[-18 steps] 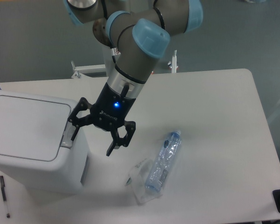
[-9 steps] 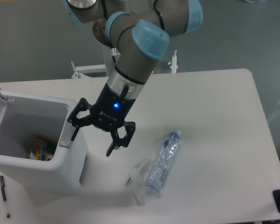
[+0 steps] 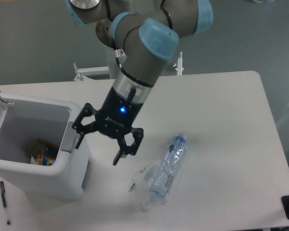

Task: Open the trash can

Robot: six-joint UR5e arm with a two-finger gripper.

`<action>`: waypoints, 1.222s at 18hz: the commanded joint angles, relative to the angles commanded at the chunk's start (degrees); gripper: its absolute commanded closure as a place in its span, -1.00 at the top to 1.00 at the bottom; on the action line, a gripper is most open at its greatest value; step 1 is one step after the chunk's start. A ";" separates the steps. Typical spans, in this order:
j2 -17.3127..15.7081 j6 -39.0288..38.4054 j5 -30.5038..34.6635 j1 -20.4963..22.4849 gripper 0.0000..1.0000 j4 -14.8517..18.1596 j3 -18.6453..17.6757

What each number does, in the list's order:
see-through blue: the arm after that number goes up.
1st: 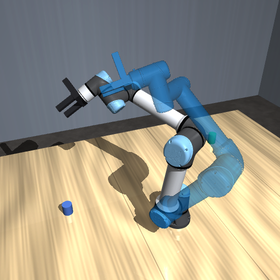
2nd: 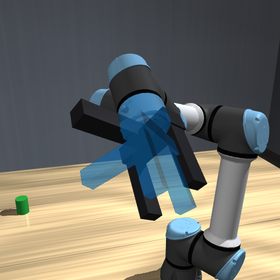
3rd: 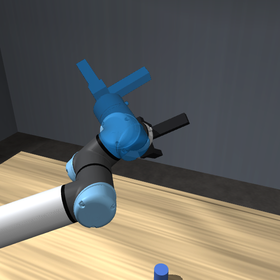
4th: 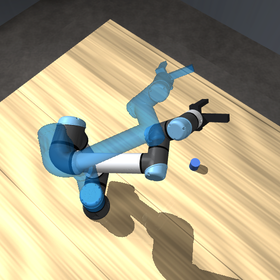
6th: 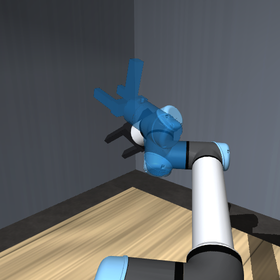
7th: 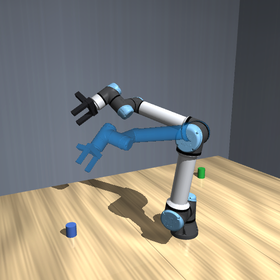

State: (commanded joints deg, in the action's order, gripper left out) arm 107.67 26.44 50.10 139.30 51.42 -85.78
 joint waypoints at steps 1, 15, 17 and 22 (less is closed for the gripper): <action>0.17 1.40 0.09 1.05 1.00 0.09 0.09; 9.84 21.34 27.06 6.95 1.00 8.06 10.01; 10.89 27.40 29.52 7.04 1.00 12.72 12.82; 13.53 35.59 34.36 7.48 1.00 14.33 16.25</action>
State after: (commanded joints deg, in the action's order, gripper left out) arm 121.19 62.04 84.46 146.77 65.74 -69.53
